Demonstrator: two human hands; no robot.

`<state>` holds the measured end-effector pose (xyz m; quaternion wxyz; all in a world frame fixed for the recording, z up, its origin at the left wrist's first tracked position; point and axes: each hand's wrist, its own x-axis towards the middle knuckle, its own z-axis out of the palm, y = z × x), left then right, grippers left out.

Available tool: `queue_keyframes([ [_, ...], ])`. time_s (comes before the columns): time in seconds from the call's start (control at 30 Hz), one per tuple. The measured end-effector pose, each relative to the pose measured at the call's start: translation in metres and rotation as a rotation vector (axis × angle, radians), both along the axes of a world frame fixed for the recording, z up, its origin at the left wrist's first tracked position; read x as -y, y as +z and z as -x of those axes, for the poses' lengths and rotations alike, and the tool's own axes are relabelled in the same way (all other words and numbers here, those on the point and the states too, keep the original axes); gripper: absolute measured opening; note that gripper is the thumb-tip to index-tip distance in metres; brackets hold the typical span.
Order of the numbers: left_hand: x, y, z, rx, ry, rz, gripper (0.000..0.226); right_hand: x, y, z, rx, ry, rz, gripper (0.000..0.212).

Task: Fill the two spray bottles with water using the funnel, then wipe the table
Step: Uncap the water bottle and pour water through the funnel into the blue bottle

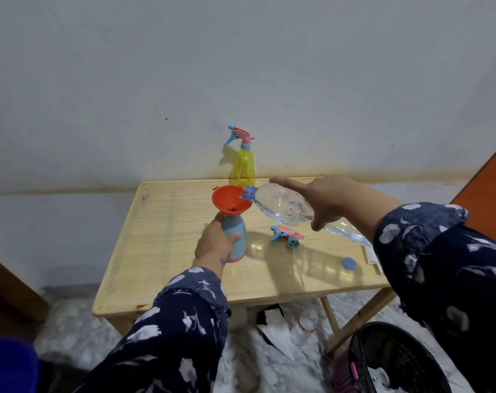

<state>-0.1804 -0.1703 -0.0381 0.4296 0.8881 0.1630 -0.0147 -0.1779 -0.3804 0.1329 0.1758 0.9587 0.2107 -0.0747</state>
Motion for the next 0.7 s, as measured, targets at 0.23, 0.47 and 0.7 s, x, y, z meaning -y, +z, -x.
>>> queue_keyframes([
  [0.23, 0.0025, 0.0019, 0.0005, -0.026, 0.018, -0.006, 0.054, -0.0011, 0.0055, -0.0011, -0.006, 0.009, 0.006, 0.121],
  [0.47, 0.0033, 0.0028, 0.001, -0.035, 0.027, 0.006, 0.054, -0.0025, 0.0048, -0.0047, 0.004, 0.019, 0.031, 0.123],
  [0.7, 0.0038, 0.0028, 0.0006, -0.035, 0.026, -0.005, 0.055, -0.0016, 0.0037, -0.0066, -0.015, 0.008, 0.033, 0.122],
])
